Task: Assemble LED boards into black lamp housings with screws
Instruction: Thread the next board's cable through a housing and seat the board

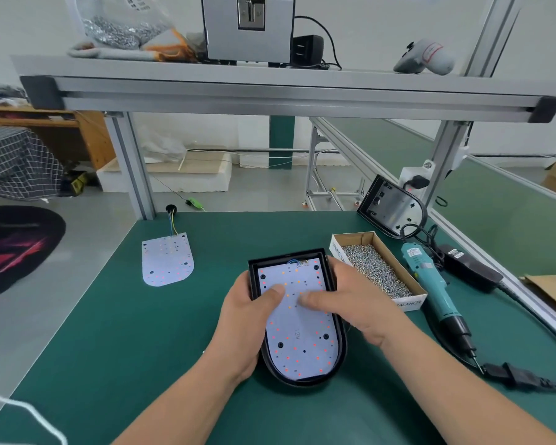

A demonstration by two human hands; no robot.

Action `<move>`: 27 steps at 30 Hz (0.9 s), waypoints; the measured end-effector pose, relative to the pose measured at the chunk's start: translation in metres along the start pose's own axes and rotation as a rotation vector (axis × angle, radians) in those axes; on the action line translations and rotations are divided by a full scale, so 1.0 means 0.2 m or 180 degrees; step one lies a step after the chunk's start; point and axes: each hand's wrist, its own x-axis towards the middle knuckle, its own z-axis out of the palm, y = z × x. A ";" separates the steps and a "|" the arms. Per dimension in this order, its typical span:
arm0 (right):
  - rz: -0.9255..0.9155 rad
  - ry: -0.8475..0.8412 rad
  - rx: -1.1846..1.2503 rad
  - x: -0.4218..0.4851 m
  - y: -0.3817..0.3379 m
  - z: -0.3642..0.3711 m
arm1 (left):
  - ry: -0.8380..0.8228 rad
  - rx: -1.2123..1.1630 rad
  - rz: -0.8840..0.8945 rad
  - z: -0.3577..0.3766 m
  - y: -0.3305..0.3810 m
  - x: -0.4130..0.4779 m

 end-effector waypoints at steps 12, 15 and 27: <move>0.0043 0.0004 0.0188 -0.03 -0.02 0.01 | -0.0599 -0.0817 -0.0346 -0.03 0.06 -0.03; -0.0133 -0.0210 -0.0414 -0.09 -0.03 0.06 | -0.0802 -0.0874 -0.0392 -0.03 0.06 -0.03; 0.0026 0.0342 -0.0230 0.03 -0.02 0.10 | -0.0713 -0.0721 -0.0190 -0.03 0.05 -0.03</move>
